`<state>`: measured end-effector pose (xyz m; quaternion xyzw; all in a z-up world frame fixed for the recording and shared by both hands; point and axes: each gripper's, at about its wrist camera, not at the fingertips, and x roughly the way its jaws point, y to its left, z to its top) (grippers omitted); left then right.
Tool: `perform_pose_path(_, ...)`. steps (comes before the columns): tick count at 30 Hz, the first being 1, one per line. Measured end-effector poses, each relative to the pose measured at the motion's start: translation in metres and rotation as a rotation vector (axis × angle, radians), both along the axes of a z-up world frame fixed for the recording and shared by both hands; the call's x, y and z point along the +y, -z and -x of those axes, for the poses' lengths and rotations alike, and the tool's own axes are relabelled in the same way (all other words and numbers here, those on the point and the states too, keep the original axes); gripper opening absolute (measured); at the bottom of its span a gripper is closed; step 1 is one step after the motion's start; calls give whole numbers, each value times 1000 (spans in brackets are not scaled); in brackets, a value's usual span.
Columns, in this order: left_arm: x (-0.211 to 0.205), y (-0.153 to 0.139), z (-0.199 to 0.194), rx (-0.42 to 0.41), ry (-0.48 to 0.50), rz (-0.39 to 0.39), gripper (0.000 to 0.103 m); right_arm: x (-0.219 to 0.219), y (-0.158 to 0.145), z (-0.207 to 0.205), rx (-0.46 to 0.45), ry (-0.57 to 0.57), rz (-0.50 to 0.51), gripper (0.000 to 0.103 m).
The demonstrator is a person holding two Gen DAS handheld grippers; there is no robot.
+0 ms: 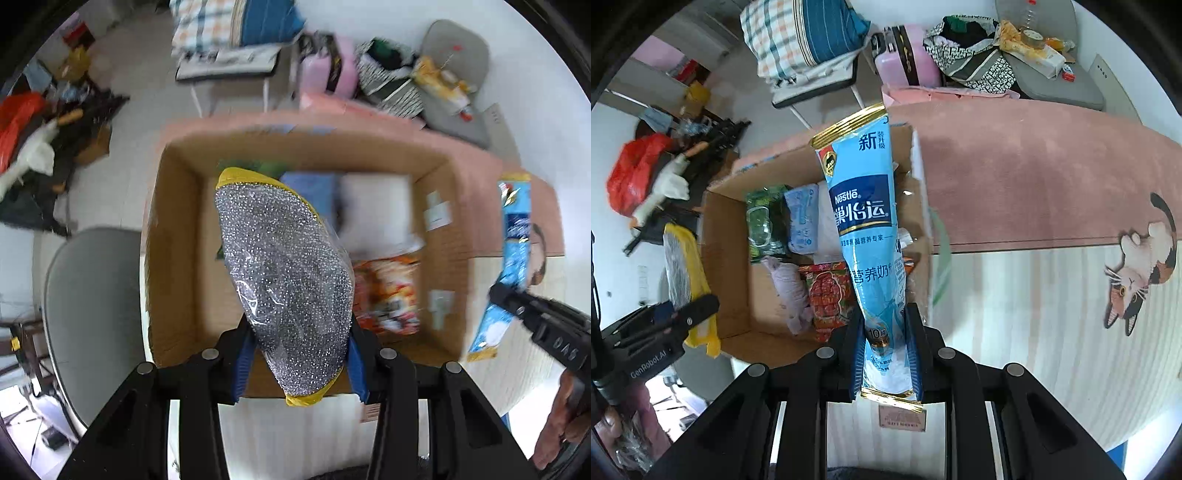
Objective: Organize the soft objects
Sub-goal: 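Place the sponge and milk tube into the box and open both tools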
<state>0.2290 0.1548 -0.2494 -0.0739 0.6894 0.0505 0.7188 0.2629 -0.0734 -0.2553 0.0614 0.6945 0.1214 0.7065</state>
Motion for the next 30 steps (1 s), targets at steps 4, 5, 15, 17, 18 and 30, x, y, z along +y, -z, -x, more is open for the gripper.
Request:
perform_pose_path(4, 28, 44, 0, 106, -29, 34, 40, 23, 26, -12, 25, -15, 79, 22)
perform_pose_path(5, 34, 52, 1, 121, -36, 34, 40, 31, 32, -15, 32, -25, 102, 22)
perform_pose_path(15, 50, 104, -15, 259, -70, 70, 46, 49, 79, -29, 90, -40, 230, 46)
perform_pose_path(17, 49, 101, -15, 241, -76, 75, 51, 48, 77, -29, 82, -29, 201, 71)
perform_pose_path(18, 48, 98, -16, 228, -70, 72, 60, 48, 75, -29, 82, -26, 190, 72)
perform_pose_path(30, 12, 49, -6, 79, -37, 4, 101, 52, 53, -12, 50, -53, 188, 103)
